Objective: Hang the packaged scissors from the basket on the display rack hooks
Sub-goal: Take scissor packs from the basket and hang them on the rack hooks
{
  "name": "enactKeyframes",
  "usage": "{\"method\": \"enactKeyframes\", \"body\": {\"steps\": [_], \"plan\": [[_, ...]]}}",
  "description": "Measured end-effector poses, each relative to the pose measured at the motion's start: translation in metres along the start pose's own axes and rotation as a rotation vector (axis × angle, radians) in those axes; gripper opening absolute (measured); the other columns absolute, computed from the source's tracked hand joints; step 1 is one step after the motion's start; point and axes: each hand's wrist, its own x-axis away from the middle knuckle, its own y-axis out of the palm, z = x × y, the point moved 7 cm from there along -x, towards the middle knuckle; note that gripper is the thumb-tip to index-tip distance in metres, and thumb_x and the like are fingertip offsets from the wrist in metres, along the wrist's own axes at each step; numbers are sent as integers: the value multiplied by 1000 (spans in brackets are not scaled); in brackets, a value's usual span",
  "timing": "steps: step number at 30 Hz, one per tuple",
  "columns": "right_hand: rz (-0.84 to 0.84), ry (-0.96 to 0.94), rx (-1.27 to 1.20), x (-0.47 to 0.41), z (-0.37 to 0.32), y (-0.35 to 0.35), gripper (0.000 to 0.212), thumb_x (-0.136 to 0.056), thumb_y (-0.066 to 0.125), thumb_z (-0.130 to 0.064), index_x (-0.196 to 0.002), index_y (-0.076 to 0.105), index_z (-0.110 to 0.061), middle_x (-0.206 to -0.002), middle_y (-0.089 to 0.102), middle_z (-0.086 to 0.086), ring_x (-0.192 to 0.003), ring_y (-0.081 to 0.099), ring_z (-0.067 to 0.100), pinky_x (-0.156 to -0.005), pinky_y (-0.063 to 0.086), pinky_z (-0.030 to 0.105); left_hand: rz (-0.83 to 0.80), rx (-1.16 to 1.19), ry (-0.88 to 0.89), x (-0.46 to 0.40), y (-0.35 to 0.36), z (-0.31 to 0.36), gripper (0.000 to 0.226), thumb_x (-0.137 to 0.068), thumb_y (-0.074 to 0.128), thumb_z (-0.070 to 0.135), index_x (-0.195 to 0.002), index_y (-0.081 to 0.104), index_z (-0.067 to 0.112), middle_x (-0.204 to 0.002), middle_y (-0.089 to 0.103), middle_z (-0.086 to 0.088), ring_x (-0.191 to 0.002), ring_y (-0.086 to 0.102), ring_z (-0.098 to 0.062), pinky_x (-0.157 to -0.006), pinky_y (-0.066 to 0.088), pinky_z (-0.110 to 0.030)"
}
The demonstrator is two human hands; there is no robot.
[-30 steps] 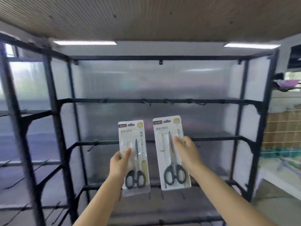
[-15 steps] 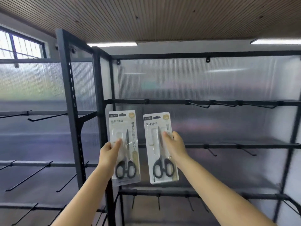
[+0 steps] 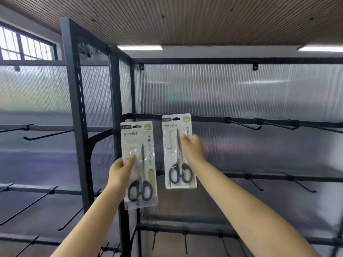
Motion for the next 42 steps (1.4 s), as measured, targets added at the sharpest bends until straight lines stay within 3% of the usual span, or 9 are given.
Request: {"method": "enactKeyframes", "body": {"steps": [5, 9, 16, 21, 23, 26, 31, 37, 42], "plan": [[16, 1, 30, -19, 11, 7, 23, -98, 40, -29, -87, 42, -8, -69, 40, -2, -60, 39, 11, -52, 31, 27, 7, 9, -13, -14, 6, -7, 41, -93, 56, 30, -64, 32, 15, -61, 35, 1, -56, 33, -14, -54, 30, -24], [37, 3, 52, -32, 19, 13, 26, -99, 39, -32, -93, 44, -7, -72, 42, -2, -74, 46, 19, -66, 36, 31, 8, -13, 7, -18, 12, -11, 42, -94, 54, 27, -64, 28, 14, -60, 30, 0, -56, 28, -15, -53, 26, -25], [26, 69, 35, -54, 33, 26, 33, -99, 38, -29, -109, 48, 1, -90, 52, 7, -86, 49, 22, -71, 38, 32, 11, 28, -7, -25, 16, -19, 41, -95, 53, 27, -62, 32, 15, -59, 34, 2, -55, 33, -13, -56, 31, -22], [19, 88, 58, -73, 44, 35, 38, -100, 37, -31, -121, 46, -1, -121, 55, 13, -106, 54, 29, -79, 40, 32, -15, 51, -28, -30, 19, -28, 29, -94, 55, 31, -72, 49, 13, -74, 57, -2, -71, 55, -17, -62, 42, -23], [27, 87, 58, -81, 48, 38, 36, -100, 38, -30, -117, 49, 0, -120, 57, 15, -106, 55, 30, -78, 40, 32, -8, 60, -43, -34, 19, -31, 28, -93, 55, 30, -74, 50, 10, -72, 57, -2, -69, 55, -16, -59, 44, -20], [27, 102, 94, -90, 51, 41, 36, -100, 38, -28, -117, 50, 1, -119, 58, 16, -106, 55, 31, -76, 38, 29, 7, 32, -37, -36, 21, -33, 40, -94, 55, 28, -63, 33, 15, -58, 38, 4, -52, 36, -10, -43, 34, -11], [-1, 89, 205, -101, 50, 40, 38, -101, 36, -29, -118, 51, 1, -118, 58, 16, -106, 55, 31, -74, 37, 28, -18, 40, -57, -38, 28, -37, 43, -93, 56, 29, -63, 29, 15, -56, 32, 3, -50, 31, -11, -36, 30, -8], [-36, 86, 208, -104, 52, 39, 43, -95, 47, -36, -120, 48, 0, -118, 57, 15, -107, 56, 33, -90, 48, 44, -66, 51, -43, -34, 42, -37, 41, -93, 56, 28, -62, 33, 16, -56, 33, 5, -51, 31, -10, -45, 31, -15], [104, -232, 75, -82, 17, 20, 21, -95, 51, -30, -102, 54, -11, -101, 53, 0, -90, 50, 13, -76, 38, 27, -109, 52, -30, -34, 52, -38, 40, -93, 56, 30, -62, 34, 17, -56, 35, 6, -50, 33, -10, -48, 31, -17]]}}
